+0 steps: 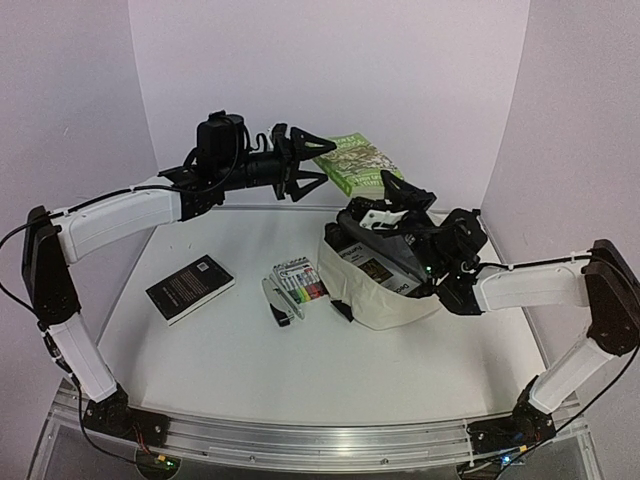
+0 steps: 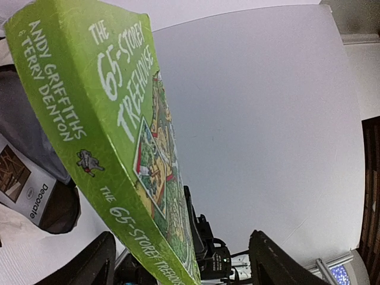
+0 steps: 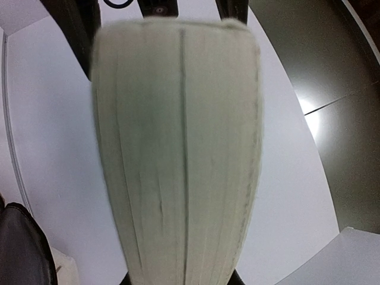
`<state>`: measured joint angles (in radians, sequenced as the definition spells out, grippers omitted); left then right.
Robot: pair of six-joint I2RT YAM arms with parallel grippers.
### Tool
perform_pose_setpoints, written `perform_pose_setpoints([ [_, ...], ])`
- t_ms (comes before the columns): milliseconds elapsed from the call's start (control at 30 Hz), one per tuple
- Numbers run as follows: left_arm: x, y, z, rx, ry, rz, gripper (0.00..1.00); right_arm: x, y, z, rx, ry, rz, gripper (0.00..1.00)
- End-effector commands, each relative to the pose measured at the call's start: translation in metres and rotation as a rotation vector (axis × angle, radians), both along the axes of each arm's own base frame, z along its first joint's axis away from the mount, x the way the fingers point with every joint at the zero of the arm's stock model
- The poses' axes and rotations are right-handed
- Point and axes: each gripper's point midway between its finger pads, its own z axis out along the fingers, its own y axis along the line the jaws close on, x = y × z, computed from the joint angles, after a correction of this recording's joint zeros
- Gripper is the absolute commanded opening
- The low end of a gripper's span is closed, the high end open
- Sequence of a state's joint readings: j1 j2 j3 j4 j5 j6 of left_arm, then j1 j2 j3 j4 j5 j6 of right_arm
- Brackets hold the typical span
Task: Pack the student bag
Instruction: Pick up the book from the center of the board.
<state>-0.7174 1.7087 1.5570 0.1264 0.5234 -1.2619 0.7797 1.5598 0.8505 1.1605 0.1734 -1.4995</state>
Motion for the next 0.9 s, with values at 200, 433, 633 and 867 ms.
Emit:
perform_pose_setpoints([
  [200,0.015,-0.026,0.003,-0.078,-0.008,-0.057,0.58,-0.027,-0.005,0.048,0.140,-0.202,0.002,0.01],
  [433,0.016,-0.021,0.001,-0.086,-0.017,-0.044,0.13,-0.027,-0.005,0.037,0.136,-0.162,0.005,0.19],
  [633,0.025,0.008,-0.003,-0.055,-0.008,0.067,0.00,-0.013,-0.023,-0.007,0.103,0.108,-0.039,0.98],
  [867,0.028,0.040,-0.029,-0.005,0.038,0.155,0.00,0.019,-0.063,-0.070,0.125,0.834,-0.069,0.98],
])
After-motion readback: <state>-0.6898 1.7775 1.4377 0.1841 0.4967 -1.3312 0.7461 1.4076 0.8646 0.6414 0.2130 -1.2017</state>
